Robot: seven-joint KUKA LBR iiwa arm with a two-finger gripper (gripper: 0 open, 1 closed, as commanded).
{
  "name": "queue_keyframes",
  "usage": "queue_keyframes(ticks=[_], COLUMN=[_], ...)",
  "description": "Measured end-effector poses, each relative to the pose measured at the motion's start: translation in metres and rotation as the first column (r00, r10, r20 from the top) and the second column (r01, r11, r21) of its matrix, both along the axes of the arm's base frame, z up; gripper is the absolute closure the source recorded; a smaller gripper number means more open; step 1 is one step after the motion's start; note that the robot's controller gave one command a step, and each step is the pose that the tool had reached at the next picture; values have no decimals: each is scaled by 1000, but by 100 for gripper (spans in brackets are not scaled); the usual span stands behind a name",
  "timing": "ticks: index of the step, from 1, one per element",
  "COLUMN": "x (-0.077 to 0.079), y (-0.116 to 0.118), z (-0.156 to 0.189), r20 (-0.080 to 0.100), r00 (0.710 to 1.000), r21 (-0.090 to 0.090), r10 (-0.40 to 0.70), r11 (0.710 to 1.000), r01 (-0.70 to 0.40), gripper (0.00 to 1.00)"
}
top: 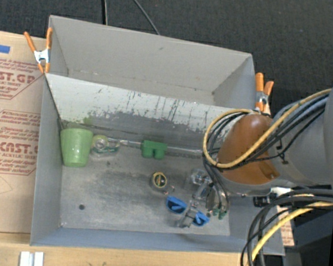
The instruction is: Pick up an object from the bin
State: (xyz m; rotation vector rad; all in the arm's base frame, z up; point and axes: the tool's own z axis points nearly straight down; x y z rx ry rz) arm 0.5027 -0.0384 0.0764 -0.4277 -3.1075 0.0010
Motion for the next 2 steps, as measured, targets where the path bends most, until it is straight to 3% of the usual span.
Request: queue_keyframes(ticks=[1,2], x=[1,-3], y=[1,-15], z=[2,127], r20=[4,13], r00=[1000,1000], r21=[0,-1], r10=[2,2], r11=[1000,1000], r01=[-2,-2], gripper=[100,100])
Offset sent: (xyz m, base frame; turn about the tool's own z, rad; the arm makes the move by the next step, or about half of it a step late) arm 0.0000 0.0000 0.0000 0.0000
